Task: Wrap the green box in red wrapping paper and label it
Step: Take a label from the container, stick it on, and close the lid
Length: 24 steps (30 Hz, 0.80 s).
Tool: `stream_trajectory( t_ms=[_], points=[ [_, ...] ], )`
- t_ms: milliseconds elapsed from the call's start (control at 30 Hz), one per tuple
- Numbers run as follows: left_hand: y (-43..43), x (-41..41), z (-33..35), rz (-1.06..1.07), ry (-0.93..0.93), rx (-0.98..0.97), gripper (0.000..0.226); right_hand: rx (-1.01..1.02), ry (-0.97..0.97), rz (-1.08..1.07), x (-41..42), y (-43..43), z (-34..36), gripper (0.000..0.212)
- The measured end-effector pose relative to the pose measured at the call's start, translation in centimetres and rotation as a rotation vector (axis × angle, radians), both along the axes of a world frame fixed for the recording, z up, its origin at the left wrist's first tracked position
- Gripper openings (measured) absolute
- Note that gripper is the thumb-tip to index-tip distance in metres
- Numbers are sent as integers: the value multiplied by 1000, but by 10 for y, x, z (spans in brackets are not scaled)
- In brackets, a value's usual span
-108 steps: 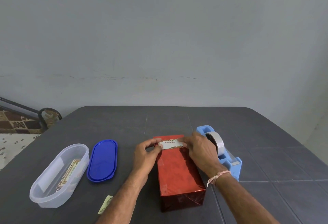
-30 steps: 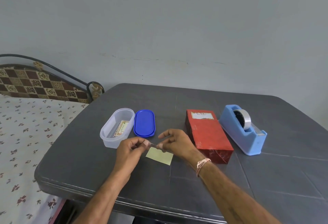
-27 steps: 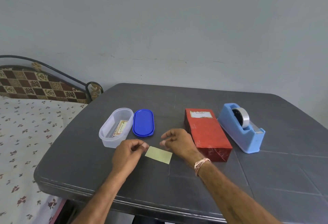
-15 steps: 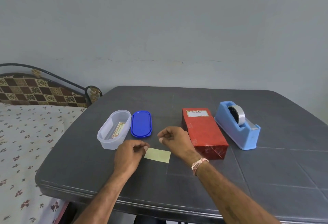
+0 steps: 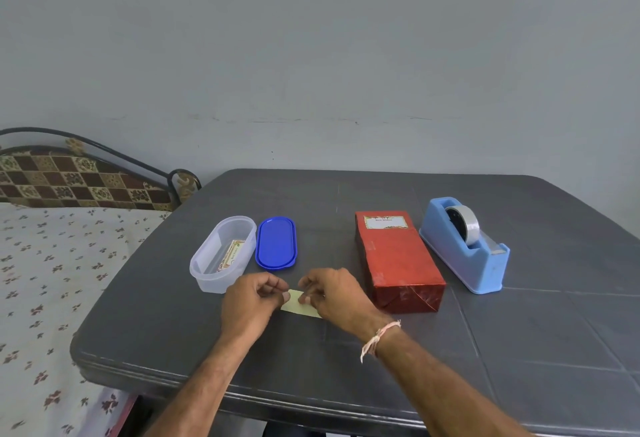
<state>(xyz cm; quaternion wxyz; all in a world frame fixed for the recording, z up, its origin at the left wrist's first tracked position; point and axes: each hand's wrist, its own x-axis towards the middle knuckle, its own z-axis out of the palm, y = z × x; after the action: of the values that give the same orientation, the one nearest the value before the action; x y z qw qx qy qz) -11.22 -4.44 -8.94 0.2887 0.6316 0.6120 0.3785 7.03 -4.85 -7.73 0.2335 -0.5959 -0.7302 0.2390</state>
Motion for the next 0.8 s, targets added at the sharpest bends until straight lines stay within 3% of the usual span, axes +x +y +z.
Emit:
stream_trajectory(
  t_ms=[167,333,467,567,667,800],
  points=[
    [3,-14,4,61,-113,37,26,118,-307,85,2,-4,7,33],
    [3,-20,14,134,-223,73,30,205,-567,183,0,-10,14,20],
    [-3,-25,18,138,-132,220,29,24,-306,114,-3,6,35,37],
    [1,-43,24,253,-111,345,20,24,6,-71,-12,27,39,32],
    [11,-72,24,392,-126,353,24,-57,152,-182,-23,48,32,35],
    [7,-69,22,340,101,389,37,-28,305,-218,-38,54,19,25]
  ],
)
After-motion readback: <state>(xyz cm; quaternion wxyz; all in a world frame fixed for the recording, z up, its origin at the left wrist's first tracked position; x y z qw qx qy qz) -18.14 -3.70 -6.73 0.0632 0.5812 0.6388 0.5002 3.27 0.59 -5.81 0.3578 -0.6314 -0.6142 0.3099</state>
